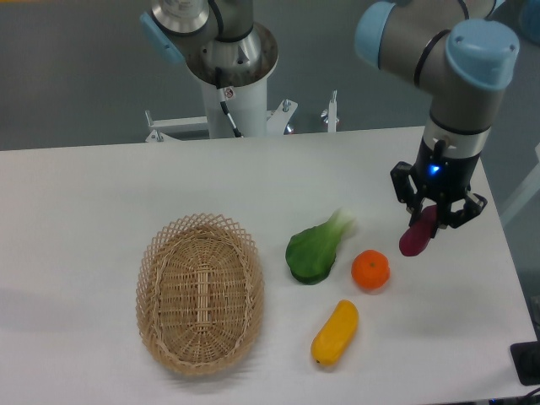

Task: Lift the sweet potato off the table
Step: 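Lift the held sweet potato up off the table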

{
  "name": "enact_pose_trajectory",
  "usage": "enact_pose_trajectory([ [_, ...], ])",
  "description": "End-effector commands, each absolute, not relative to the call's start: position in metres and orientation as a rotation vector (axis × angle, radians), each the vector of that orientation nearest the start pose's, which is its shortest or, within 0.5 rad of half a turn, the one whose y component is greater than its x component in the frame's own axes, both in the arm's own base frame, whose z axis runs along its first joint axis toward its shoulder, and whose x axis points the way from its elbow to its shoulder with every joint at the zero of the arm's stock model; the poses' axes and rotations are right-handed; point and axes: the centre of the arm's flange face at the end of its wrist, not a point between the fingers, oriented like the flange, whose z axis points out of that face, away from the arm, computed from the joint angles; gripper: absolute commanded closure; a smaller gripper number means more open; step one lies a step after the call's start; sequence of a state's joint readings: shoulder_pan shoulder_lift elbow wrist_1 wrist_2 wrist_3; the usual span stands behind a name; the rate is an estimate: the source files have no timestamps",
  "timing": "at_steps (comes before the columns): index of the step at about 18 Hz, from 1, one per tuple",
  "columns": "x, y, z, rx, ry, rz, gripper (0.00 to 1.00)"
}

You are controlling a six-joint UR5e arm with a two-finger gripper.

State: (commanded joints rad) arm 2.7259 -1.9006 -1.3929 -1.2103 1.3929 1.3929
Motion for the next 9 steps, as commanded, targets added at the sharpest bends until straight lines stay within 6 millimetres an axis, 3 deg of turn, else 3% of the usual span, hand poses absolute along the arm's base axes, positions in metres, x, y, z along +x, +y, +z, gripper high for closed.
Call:
enact_pose_trajectory([
  [9, -0.5257, 0.3971, 0.4332, -2.878, 0.369, 0.221, 0.71],
])
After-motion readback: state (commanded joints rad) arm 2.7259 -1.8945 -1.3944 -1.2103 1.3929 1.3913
